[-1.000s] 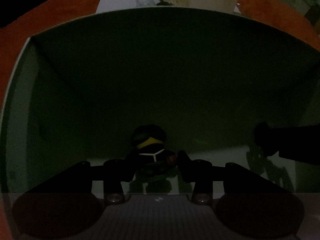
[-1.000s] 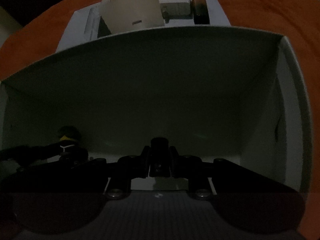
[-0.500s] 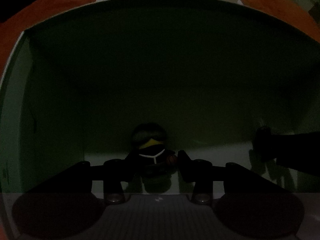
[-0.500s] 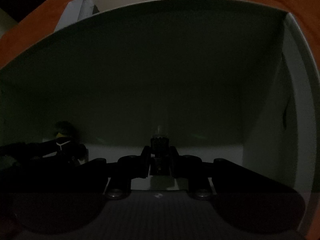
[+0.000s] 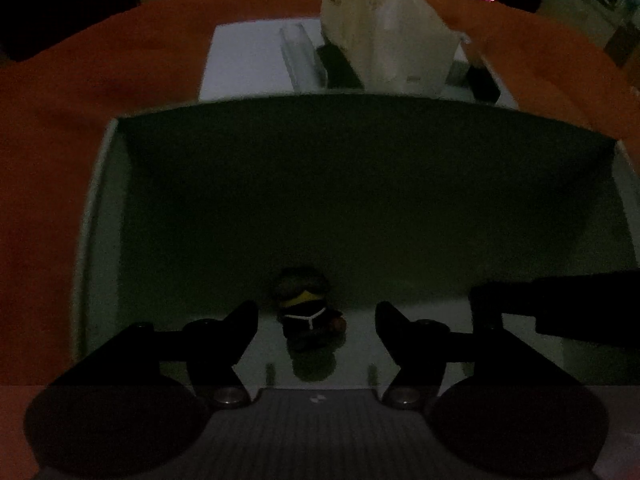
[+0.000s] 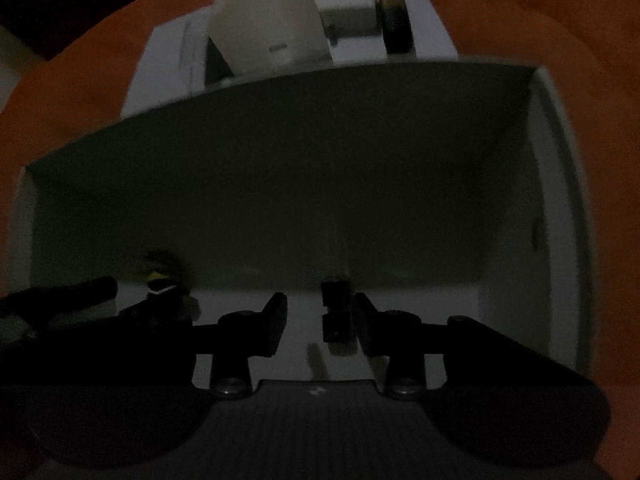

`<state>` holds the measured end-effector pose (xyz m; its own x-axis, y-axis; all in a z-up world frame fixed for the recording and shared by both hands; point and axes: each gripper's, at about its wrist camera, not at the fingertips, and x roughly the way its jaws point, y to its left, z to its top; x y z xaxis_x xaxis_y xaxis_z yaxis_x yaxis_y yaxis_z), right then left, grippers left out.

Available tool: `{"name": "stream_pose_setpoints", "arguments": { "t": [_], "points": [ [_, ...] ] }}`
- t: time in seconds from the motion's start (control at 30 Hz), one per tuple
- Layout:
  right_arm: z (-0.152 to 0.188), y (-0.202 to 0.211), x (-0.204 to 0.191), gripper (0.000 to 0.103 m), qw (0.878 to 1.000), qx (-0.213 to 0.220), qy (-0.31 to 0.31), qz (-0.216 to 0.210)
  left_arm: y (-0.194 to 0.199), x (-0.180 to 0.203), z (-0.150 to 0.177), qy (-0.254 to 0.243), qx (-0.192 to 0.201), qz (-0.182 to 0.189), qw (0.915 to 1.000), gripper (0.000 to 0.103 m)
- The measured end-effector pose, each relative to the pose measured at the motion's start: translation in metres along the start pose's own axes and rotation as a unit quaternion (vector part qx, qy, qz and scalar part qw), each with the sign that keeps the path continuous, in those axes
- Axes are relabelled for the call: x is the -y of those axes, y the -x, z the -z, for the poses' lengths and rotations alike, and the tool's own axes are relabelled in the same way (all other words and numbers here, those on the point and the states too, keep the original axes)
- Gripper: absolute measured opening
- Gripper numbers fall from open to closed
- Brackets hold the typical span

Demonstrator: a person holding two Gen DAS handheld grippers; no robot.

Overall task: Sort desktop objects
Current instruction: 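Open the left gripper releasing the figurine while the right gripper releases the vial, then withdraw both tools from the box back toward the white paper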

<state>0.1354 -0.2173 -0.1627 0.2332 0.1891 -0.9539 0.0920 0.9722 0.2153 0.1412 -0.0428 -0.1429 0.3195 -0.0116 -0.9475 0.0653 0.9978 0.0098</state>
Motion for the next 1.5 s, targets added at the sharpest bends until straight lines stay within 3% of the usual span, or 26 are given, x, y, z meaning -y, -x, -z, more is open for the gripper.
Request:
{"name": "stream_pose_setpoints", "arguments": {
  "t": [0.5,0.87,1.5],
  "points": [
    [-0.001,0.087,-0.007,0.040,0.998,0.053,0.014,-0.015,0.061,-0.023,-0.027,0.031,0.055,0.023,0.9977,0.062],
    [-0.043,0.140,0.001,0.042,0.994,0.100,-0.016,-0.041,0.103,-0.037,-0.049,0.057,0.086,0.043,0.9937,0.065],
    [-0.092,0.141,0.018,0.045,0.992,0.109,-0.034,-0.049,0.100,-0.068,-0.104,0.097,0.092,0.076,0.9880,0.068]
  ]
}}
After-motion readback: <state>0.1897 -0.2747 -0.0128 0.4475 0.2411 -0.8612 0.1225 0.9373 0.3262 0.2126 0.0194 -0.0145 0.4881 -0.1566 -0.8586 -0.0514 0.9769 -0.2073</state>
